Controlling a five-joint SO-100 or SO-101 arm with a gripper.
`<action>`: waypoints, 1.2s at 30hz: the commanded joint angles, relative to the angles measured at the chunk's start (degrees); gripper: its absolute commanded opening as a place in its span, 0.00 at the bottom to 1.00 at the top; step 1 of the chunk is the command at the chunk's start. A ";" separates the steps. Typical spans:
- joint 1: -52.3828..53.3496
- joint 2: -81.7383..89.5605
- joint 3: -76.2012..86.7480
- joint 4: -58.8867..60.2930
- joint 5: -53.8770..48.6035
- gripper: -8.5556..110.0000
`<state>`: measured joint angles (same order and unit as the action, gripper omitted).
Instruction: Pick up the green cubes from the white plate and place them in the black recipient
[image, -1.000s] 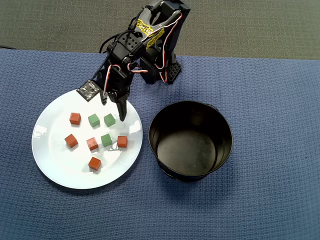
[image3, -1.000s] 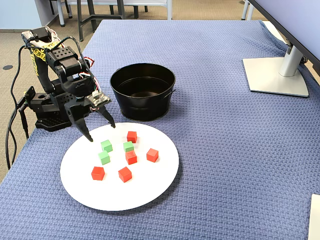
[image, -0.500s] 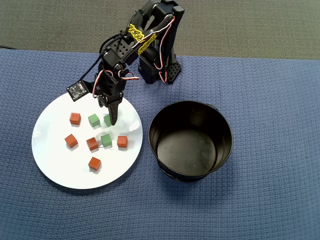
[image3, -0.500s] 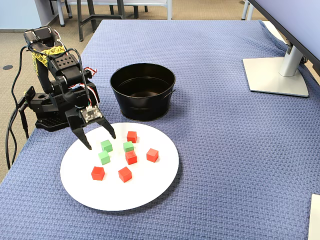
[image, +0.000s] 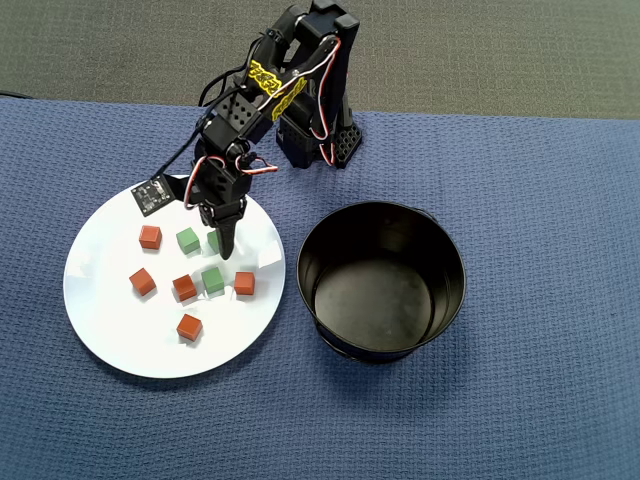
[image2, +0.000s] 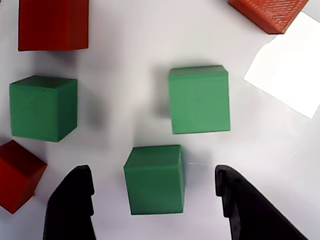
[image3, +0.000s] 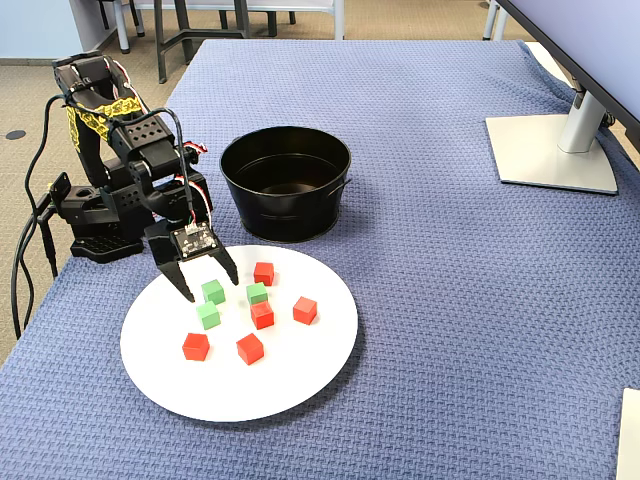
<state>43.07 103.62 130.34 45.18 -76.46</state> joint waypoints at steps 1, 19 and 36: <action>-2.29 0.62 -1.93 -1.23 1.41 0.26; -3.08 -0.44 3.25 -6.24 0.79 0.22; -4.48 3.25 -25.84 21.71 21.80 0.07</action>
<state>39.90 103.80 123.40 51.42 -63.11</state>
